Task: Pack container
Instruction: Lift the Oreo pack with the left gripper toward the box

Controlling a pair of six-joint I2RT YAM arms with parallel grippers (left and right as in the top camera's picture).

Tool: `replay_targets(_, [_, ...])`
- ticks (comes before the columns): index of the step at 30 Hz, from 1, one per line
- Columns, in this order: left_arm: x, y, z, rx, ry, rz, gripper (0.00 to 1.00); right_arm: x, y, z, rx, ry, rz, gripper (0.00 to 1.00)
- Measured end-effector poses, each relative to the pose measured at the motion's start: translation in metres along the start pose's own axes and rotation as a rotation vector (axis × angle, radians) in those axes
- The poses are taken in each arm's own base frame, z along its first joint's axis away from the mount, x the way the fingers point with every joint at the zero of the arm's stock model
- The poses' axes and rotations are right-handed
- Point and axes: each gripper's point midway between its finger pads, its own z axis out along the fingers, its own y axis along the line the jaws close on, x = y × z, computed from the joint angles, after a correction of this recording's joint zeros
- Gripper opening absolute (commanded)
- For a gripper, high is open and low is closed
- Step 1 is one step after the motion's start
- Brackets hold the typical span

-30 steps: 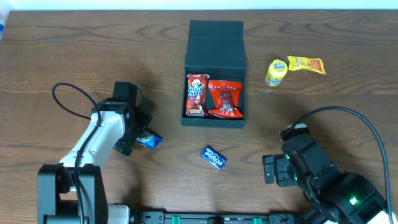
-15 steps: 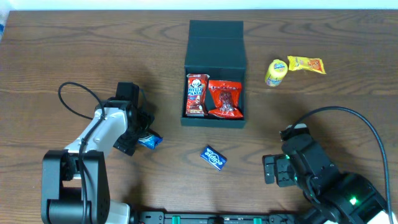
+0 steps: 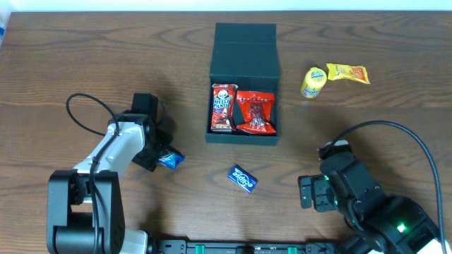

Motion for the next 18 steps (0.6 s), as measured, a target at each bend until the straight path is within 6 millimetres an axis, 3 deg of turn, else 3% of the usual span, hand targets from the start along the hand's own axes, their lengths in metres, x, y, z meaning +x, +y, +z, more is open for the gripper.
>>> replay_targets(18, [0.0000,0.0000,0.0000,0.000,0.000,0.000,0.45,0.0000,0.0000,0.0000,0.000,0.000,0.000,0.99])
